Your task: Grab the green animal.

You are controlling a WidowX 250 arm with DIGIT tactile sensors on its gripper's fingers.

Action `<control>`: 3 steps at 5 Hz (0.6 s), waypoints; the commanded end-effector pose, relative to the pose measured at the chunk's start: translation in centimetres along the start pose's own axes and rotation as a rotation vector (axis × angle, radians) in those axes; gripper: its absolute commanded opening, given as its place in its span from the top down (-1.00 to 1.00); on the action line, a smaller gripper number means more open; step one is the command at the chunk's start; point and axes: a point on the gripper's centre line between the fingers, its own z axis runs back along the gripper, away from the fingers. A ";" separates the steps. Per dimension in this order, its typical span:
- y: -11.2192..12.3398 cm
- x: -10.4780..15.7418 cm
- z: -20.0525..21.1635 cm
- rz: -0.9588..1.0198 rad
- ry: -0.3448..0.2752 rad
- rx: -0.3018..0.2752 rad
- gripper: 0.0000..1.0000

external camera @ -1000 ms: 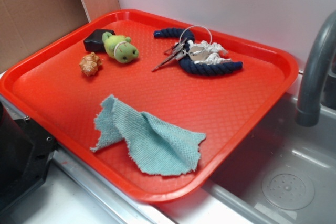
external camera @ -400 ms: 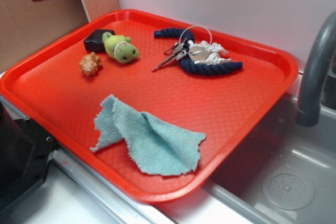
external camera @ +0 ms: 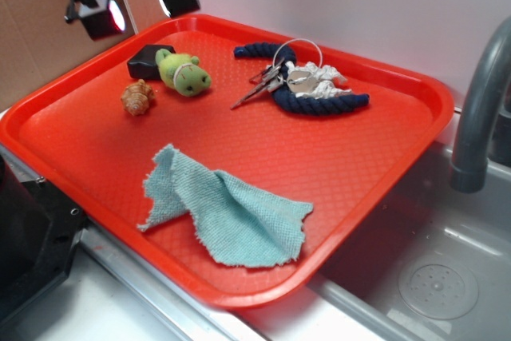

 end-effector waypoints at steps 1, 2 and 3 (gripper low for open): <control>-0.1 1.7 -2.9 0.126 -0.035 0.001 -1.00; -0.1 2.1 -5.4 0.129 -0.029 0.020 -1.00; -0.8 2.4 -7.4 0.140 0.004 0.044 -1.00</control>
